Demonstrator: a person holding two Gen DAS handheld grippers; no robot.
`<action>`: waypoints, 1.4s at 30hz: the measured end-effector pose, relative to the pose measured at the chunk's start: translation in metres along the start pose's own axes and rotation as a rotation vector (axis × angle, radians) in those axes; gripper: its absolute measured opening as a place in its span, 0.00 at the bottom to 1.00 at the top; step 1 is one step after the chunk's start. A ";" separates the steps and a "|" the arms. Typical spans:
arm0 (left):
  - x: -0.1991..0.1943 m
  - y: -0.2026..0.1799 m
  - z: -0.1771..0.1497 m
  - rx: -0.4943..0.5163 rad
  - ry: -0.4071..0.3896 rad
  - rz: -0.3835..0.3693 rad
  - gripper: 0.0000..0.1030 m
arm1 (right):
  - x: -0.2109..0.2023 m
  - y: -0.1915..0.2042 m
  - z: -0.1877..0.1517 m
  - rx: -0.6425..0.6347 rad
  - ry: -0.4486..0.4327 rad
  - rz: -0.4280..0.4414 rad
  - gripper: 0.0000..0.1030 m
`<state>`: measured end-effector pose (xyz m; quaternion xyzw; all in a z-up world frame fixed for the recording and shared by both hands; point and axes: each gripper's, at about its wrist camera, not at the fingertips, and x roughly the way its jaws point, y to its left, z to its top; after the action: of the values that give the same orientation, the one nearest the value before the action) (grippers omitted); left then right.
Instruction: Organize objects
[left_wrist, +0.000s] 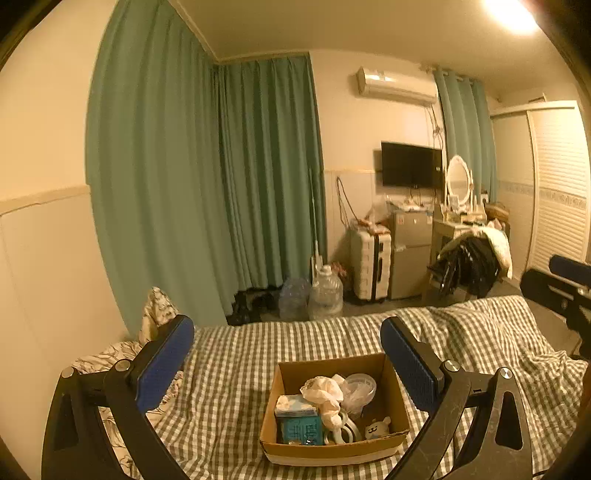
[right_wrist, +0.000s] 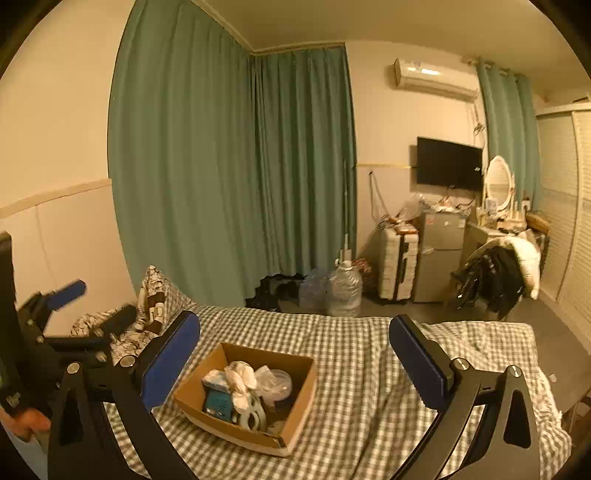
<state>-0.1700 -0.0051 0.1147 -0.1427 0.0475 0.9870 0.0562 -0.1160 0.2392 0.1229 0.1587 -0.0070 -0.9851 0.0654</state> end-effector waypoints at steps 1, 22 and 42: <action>-0.006 0.000 -0.001 -0.001 -0.010 -0.006 1.00 | -0.007 0.000 -0.003 -0.009 -0.006 -0.010 1.00; -0.024 0.007 -0.110 -0.051 -0.026 0.070 1.00 | 0.026 0.008 -0.128 0.005 0.003 -0.092 1.00; -0.008 0.012 -0.136 -0.053 0.054 0.063 1.00 | 0.042 0.022 -0.144 -0.026 0.040 -0.095 1.00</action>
<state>-0.1264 -0.0326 -0.0116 -0.1691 0.0275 0.9850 0.0200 -0.1075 0.2130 -0.0262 0.1777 0.0147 -0.9838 0.0206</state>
